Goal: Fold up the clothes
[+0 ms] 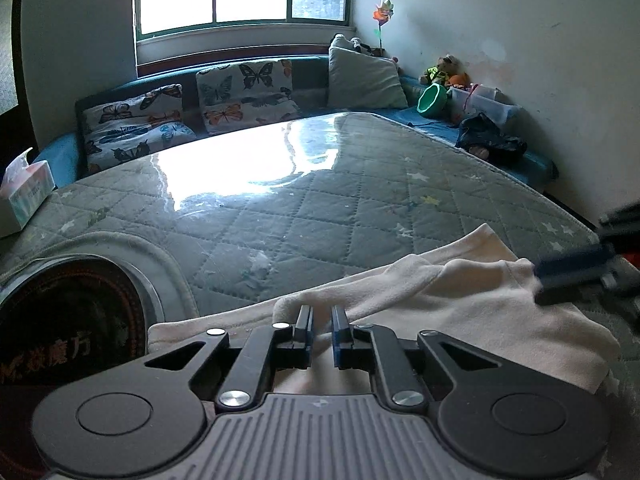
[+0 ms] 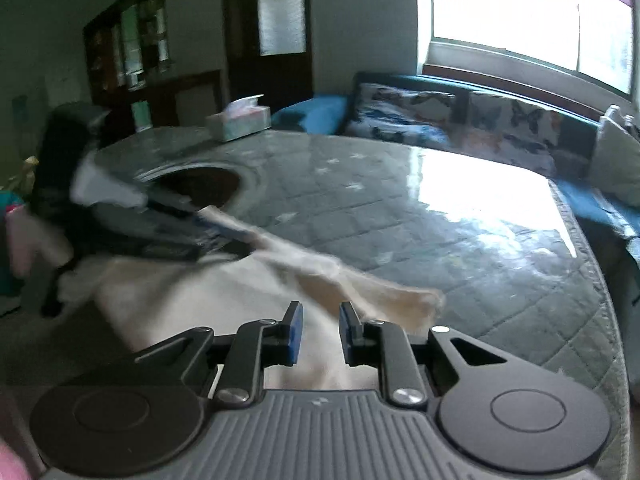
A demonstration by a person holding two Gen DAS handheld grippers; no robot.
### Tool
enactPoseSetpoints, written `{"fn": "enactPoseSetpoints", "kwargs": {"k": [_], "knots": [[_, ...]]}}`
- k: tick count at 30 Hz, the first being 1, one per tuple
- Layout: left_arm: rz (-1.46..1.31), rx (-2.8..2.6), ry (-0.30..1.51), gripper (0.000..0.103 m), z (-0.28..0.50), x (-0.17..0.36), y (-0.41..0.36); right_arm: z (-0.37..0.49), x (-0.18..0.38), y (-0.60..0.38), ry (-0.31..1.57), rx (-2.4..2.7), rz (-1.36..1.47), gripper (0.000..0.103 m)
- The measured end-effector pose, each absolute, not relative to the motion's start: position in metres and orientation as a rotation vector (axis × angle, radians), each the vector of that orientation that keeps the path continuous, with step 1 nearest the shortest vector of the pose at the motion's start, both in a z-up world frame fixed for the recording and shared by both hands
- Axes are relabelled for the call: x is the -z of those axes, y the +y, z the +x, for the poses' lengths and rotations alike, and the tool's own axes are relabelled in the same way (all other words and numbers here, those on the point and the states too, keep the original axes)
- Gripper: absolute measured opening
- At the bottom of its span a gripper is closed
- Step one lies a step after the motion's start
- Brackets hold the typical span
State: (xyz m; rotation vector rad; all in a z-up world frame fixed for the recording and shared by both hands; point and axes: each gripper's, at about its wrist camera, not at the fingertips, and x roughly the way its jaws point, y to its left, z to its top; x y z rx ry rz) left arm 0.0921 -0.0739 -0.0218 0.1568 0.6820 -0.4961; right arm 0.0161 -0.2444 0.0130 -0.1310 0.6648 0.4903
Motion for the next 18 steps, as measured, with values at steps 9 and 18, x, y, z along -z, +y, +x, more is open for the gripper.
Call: {"fn": "enactPoseSetpoints", "kwargs": {"k": [9, 18], "knots": [[0.113, 0.495, 0.642, 0.012, 0.082, 0.006, -0.060, -0.002, -0.013, -0.243, 0.665, -0.454, -0.161, 0.018], [0.081, 0.538, 0.646, 0.012, 0.015, -0.007, -0.027, -0.014, -0.018, -0.212, 0.624, -0.572, -0.182, 0.018]]}}
